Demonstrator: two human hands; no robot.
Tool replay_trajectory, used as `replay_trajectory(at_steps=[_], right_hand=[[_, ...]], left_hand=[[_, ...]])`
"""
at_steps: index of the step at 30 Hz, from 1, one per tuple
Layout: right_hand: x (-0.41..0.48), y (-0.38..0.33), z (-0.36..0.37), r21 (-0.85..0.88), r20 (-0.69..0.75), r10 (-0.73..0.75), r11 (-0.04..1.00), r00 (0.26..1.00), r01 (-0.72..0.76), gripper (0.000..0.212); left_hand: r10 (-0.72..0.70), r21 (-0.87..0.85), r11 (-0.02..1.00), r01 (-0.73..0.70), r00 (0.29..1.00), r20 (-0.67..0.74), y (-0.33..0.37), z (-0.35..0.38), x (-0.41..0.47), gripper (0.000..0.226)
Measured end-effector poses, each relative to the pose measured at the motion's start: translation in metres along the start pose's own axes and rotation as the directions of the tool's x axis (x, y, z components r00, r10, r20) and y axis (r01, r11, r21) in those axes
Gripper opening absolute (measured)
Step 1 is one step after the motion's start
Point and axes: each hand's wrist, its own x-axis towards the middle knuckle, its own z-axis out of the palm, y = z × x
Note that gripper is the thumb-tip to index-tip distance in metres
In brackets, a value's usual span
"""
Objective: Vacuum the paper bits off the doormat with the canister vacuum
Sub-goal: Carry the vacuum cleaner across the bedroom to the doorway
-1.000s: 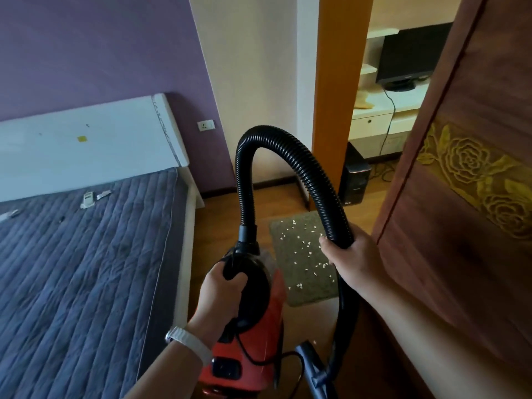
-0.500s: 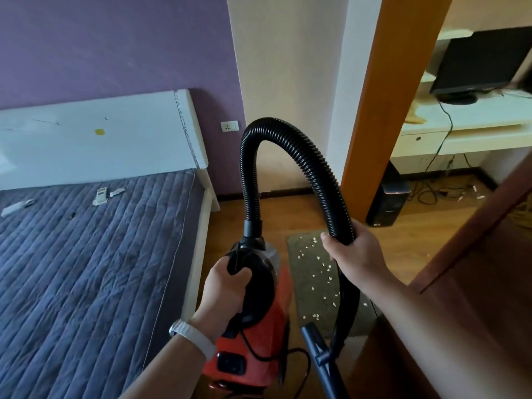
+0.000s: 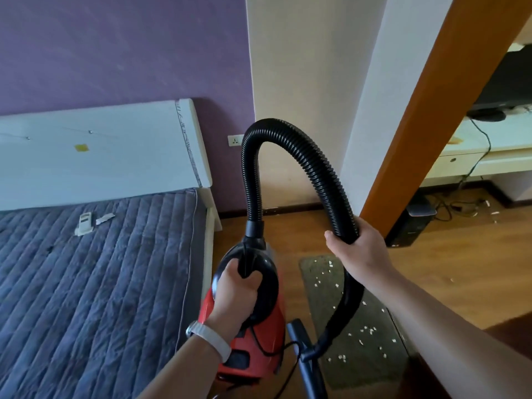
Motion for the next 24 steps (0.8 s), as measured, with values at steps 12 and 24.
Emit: replay_trajectory(at_steps=[12, 24], right_hand=[[0.159, 0.004, 0.057, 0.026, -0.010, 0.026, 0.999, 1.000, -0.026, 0.019], [0.376, 0.036, 0.085, 0.078, 0.062, 0.127, 0.988, 0.990, -0.131, 0.021]], left_hand=[[-0.045, -0.140, 0.989, 0.051, 0.998, 0.047, 0.043, -0.006, 0.155, 0.010], [-0.079, -0.021, 0.997, 0.080, 0.996, 0.034, 0.115, 0.019, 0.349, 0.007]])
